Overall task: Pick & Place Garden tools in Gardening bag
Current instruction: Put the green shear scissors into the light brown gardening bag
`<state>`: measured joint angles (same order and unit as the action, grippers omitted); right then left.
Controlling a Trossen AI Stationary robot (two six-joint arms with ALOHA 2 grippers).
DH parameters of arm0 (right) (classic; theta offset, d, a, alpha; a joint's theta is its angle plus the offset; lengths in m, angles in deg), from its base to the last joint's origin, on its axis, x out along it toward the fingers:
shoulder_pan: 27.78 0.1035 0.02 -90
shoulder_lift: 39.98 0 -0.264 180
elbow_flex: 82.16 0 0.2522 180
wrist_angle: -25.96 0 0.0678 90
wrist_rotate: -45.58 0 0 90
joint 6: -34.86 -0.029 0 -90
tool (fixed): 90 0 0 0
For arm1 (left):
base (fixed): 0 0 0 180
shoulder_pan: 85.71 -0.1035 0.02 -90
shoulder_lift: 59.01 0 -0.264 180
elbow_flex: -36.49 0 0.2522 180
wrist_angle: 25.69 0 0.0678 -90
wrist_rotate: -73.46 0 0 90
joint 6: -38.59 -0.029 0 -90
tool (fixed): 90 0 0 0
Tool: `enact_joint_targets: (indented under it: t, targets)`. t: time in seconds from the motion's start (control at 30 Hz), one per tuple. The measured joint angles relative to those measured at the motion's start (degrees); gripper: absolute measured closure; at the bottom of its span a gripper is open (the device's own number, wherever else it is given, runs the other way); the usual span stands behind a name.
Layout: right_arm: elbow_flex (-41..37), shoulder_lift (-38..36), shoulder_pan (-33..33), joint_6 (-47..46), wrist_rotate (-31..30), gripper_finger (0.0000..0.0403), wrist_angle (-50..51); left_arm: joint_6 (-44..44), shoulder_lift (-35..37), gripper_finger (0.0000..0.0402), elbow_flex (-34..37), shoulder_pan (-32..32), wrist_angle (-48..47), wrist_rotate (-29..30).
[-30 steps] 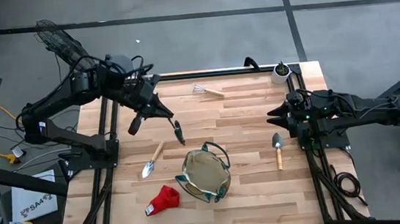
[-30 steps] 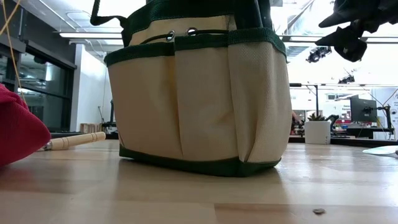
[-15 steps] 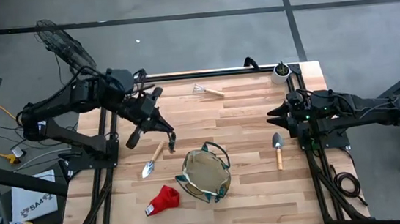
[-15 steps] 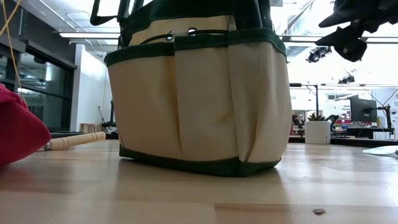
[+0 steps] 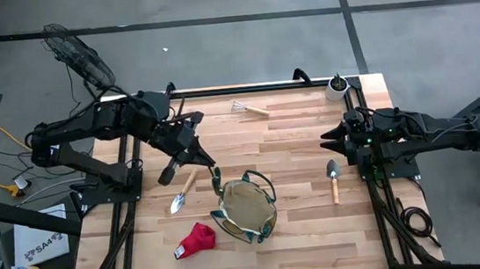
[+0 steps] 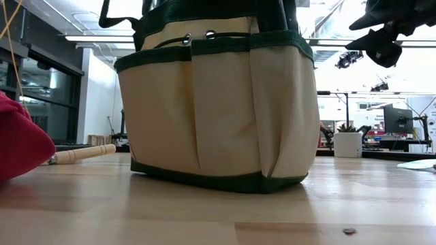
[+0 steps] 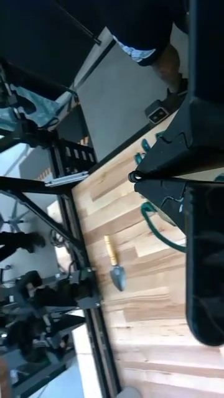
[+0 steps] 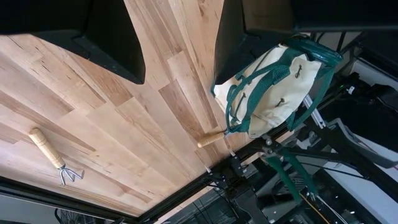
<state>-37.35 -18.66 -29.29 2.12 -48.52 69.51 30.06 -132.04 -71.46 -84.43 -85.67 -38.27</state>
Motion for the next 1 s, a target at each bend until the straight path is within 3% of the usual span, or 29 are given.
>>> enact_joint_targets:
  t: [1.0]
  targets:
    - [0.0,0.0,0.0,0.0,0.0,0.0219,0.0,0.0,-1.4,0.0401,0.0,0.0,1.8,-3.4]
